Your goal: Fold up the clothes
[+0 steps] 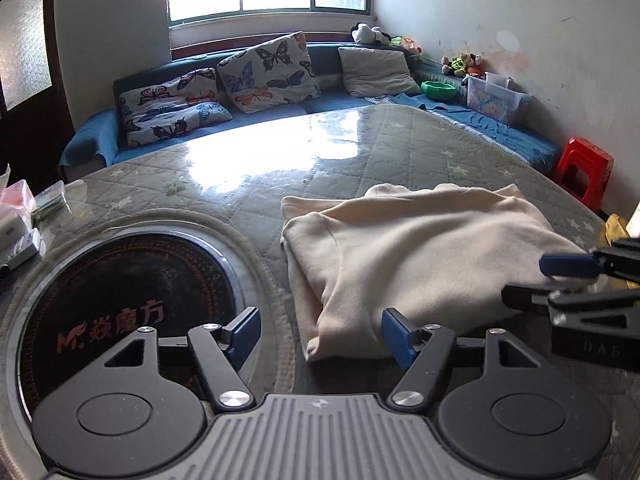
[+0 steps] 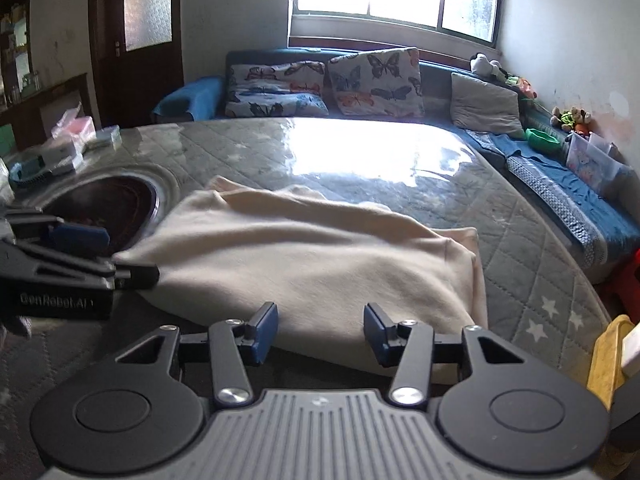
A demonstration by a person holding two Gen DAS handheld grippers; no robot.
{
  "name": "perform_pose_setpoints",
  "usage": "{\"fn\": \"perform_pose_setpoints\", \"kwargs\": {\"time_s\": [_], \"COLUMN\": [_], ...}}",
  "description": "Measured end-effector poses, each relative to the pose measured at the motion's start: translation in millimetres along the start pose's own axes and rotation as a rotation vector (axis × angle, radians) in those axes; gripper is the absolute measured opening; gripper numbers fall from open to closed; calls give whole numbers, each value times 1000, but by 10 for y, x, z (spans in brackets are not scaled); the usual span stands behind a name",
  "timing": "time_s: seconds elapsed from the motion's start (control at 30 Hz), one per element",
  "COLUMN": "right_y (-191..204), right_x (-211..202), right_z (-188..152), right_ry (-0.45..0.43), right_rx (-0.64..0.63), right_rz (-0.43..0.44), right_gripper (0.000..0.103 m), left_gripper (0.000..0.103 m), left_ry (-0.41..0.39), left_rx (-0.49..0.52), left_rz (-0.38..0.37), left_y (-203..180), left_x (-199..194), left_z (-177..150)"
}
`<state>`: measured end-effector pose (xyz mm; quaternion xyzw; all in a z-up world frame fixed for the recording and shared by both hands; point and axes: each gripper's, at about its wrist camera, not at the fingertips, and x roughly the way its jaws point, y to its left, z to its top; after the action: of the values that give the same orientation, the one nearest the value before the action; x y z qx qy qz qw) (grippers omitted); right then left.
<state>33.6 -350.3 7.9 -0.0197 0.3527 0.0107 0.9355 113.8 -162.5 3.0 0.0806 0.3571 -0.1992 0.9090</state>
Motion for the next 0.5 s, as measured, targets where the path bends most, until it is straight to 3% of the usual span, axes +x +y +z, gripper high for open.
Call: {"fn": "perform_pose_setpoints", "kwargs": {"time_s": [0.5], "right_y": [216], "right_x": [-164], "right_z": [-146], "right_ry": [-18], "right_rx": [2], "right_rz": [20], "right_gripper": [68], "left_gripper": [92], "left_ry": [-48], "left_rx": [-41], "left_rz": [19], "left_y": [185], "left_x": [-408], "left_z": [-279]}}
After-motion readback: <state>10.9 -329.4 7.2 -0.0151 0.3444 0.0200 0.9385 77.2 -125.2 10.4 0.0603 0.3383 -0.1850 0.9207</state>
